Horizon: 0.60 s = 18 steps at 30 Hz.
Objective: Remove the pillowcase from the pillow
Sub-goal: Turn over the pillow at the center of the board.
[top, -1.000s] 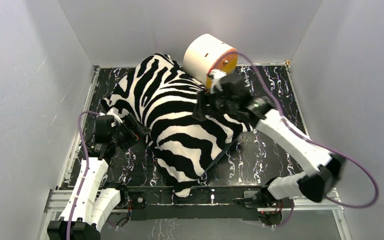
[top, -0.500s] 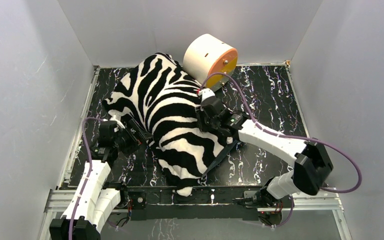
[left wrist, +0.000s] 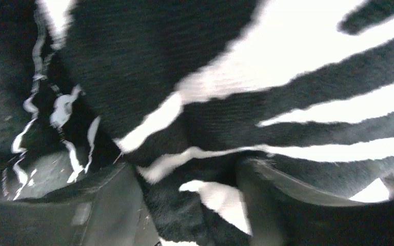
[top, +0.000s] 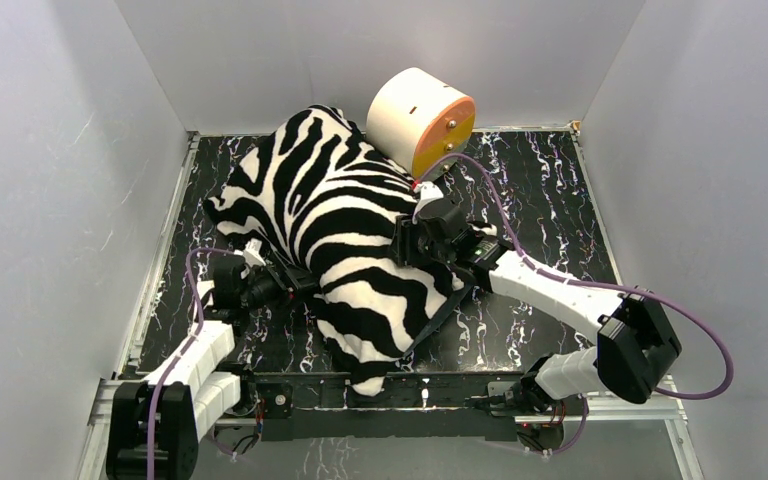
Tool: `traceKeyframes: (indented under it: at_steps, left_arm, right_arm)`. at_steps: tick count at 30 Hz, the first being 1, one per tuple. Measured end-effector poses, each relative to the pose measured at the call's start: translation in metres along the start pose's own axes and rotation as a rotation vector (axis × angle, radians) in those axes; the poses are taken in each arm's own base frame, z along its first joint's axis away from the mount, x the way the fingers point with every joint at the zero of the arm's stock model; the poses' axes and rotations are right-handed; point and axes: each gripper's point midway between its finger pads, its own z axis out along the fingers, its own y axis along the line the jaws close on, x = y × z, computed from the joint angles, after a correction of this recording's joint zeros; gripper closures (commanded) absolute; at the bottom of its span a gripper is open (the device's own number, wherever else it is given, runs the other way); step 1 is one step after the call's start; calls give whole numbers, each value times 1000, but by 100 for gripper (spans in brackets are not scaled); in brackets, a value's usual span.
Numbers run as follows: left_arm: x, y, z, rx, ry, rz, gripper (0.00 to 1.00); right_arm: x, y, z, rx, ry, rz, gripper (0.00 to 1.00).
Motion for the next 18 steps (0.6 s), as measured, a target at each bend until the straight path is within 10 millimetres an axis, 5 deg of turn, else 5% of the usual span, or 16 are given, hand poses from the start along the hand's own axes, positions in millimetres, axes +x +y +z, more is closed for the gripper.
traceKeyframes:
  at_steps: [6, 11, 18]
  left_arm:
    - [2, -24, 6, 112, 31, 27, 100]
    - [-4, -39, -4, 110, 2, 102, 100]
    - [-30, -91, -38, 88, -104, 289, 100]
  right_arm:
    - [-11, 11, -12, -14, 30, -14, 17]
    - [-29, 12, -38, 32, 0, -47, 3]
    - [-59, -12, -89, 175, -137, -90, 2]
